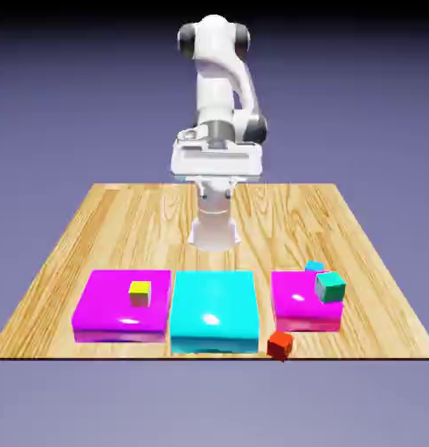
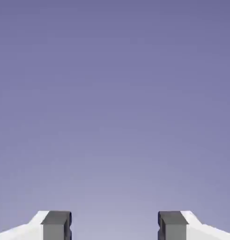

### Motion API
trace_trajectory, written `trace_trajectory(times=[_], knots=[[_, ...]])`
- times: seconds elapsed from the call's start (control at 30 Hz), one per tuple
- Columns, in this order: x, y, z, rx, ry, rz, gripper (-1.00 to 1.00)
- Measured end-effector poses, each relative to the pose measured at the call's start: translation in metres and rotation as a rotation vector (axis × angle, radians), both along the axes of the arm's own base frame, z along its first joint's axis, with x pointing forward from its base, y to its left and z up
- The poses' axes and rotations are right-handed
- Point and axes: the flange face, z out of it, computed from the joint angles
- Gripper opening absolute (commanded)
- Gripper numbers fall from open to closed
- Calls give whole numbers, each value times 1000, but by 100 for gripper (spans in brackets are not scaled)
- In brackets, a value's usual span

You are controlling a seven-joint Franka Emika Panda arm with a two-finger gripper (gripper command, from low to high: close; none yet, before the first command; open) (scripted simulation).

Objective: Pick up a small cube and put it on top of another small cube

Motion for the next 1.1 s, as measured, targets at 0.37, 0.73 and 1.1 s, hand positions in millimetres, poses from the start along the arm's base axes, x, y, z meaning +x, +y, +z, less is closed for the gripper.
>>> trace_trajectory(times=[0.37, 0.73, 1.1], knots=[[107, 43, -23, -133, 342, 185, 0], [191, 95, -81, -300, 678, 349, 0], [242, 151, -162, -494, 1012, 480, 0]])
